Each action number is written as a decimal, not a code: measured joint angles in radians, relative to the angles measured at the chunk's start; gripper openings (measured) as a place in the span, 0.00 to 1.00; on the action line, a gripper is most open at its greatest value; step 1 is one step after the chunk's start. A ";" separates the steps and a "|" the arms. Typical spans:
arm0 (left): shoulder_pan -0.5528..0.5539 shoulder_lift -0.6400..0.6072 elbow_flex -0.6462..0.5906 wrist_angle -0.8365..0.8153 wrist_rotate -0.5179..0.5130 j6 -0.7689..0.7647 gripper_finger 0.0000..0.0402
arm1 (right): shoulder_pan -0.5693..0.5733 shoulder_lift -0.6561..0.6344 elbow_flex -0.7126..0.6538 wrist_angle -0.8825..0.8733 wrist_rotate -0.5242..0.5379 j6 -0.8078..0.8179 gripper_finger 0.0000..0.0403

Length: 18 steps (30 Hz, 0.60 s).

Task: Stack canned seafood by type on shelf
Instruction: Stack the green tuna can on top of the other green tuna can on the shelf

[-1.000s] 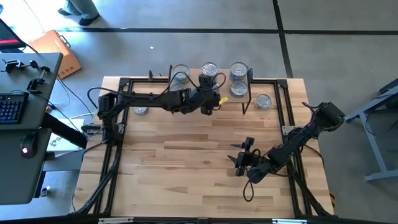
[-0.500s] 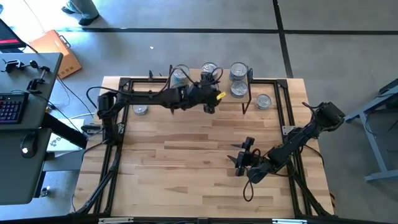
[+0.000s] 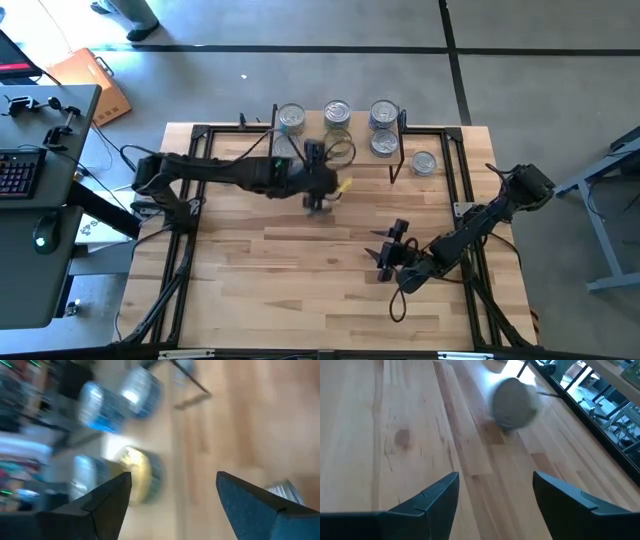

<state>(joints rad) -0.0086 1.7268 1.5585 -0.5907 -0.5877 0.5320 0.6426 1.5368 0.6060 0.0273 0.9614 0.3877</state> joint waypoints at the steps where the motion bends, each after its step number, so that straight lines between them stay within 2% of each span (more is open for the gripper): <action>1: -0.017 -0.002 0.000 -0.049 0.012 -0.051 0.70 | 0.000 0.000 0.000 0.000 -0.004 0.000 0.61; 5: -0.106 0.004 -0.019 -0.181 0.063 -0.225 0.66 | -0.003 0.000 0.000 0.006 -0.082 -0.034 0.61; 11: -0.247 0.009 -0.153 -0.206 0.060 -0.520 0.60 | -0.036 0.000 0.000 0.072 -0.226 -0.107 0.60; 18: -0.458 0.008 -0.203 -0.407 -0.122 -1.070 0.57 | -0.072 0.000 0.000 0.115 -0.237 -0.142 0.60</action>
<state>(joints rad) -0.4665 1.7350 1.3560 -0.9976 -0.7095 -0.5379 0.5706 1.5372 0.6056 0.1425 0.7245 0.2462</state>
